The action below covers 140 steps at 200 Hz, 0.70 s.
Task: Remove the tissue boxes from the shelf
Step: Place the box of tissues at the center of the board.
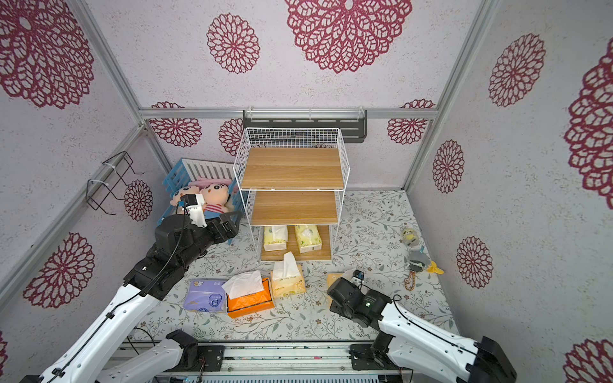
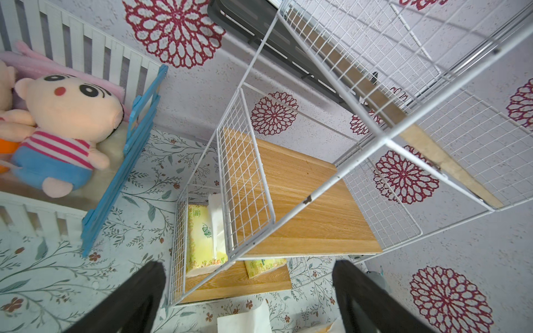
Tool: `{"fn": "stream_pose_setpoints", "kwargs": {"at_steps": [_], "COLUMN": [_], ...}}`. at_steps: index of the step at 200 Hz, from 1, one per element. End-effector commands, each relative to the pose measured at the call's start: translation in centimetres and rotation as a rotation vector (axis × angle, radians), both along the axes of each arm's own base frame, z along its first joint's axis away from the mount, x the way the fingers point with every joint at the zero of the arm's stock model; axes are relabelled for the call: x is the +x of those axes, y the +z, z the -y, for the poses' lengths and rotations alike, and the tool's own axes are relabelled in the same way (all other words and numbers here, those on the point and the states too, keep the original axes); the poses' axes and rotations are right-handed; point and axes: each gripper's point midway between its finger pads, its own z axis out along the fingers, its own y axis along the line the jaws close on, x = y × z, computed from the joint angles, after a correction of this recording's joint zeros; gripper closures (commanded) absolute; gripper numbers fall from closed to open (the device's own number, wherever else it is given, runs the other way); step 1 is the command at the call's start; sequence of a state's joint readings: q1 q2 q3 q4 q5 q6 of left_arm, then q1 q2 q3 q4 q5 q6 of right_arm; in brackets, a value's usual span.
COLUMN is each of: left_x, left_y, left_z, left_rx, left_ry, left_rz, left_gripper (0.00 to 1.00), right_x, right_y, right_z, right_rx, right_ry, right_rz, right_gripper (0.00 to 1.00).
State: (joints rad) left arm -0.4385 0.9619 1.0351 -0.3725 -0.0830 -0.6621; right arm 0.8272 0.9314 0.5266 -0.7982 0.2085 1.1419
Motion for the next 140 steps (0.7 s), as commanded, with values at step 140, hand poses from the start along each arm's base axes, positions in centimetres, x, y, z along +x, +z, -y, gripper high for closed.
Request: {"fn": "stream_pose_setpoints", "kwargs": {"at_steps": [140], "left_x": [0.2], "left_y": [-3.2], "left_z": [-1.7], "left_rx": [-0.051], "left_ry": [0.065], "left_rz": [-0.092], "left_gripper": [0.03], "right_x": [9.0], "right_y": [14.8], "right_z": [-1.6], "right_rx": [0.306], "right_ry": [0.059], "right_rz": [0.474], "right_gripper": [0.49]}}
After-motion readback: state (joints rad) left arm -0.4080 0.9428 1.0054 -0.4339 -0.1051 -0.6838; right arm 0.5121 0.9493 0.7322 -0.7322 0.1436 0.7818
